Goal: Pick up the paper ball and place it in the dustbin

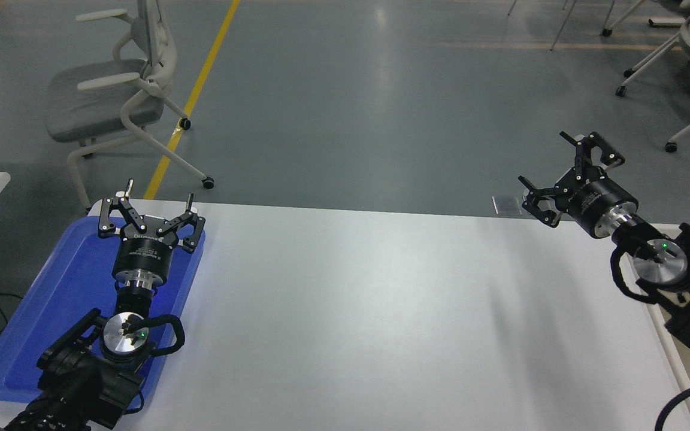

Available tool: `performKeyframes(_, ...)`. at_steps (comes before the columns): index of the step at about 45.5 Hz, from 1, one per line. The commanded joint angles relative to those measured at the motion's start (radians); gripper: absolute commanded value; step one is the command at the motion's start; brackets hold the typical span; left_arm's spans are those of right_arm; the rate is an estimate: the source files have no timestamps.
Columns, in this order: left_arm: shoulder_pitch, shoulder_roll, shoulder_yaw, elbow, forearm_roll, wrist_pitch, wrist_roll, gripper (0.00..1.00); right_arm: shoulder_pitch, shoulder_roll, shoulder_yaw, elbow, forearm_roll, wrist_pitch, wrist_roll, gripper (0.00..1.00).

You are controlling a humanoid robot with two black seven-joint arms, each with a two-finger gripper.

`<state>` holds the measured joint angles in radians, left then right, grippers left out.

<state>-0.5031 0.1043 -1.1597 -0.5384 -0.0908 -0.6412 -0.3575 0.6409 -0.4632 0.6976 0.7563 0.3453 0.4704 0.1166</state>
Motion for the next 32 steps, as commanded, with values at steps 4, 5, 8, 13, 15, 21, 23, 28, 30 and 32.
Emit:
performKeyframes(4,0.0,0.0,0.0,0.0,0.0,0.0,0.0,1.0,-0.128,0.066,0.131,0.006,0.041,0.148,0.002,1.0)
performKeyframes(5,0.0,0.0,0.0,0.0,-0.001,0.0,0.0,1.0,-0.133,0.067,0.132,0.005,0.041,0.155,0.002,1.0)
performKeyframes(8,0.0,0.0,0.0,0.0,0.0,0.0,0.0,1.0,-0.144,0.072,0.134,0.002,0.041,0.177,0.0,1.0)
performKeyframes(13,0.0,0.0,0.0,0.0,-0.001,0.0,0.0,1.0,-0.158,0.072,0.135,-0.003,0.041,0.191,0.0,1.0)
performKeyframes(15,0.0,0.0,0.0,0.0,0.0,0.0,0.0,1.0,-0.162,0.074,0.134,-0.011,0.04,0.192,0.0,1.0)
performKeyframes(21,0.0,0.0,0.0,0.0,0.0,0.0,0.0,1.0,-0.175,0.074,0.132,-0.023,0.04,0.192,0.0,1.0)
performKeyframes(23,0.0,0.0,0.0,0.0,0.0,0.0,0.0,1.0,-0.179,0.074,0.132,-0.023,0.04,0.192,0.0,1.0)
performKeyframes(28,0.0,0.0,0.0,0.0,-0.001,0.0,0.0,1.0,-0.198,0.074,0.132,-0.025,0.04,0.209,0.0,1.0)
performKeyframes(30,0.0,0.0,0.0,0.0,0.0,0.0,0.0,1.0,-0.199,0.075,0.131,-0.025,0.04,0.217,0.0,1.0)
performKeyframes(32,0.0,0.0,0.0,0.0,0.0,0.0,0.0,1.0,-0.202,0.077,0.129,-0.025,0.04,0.217,0.0,1.0)
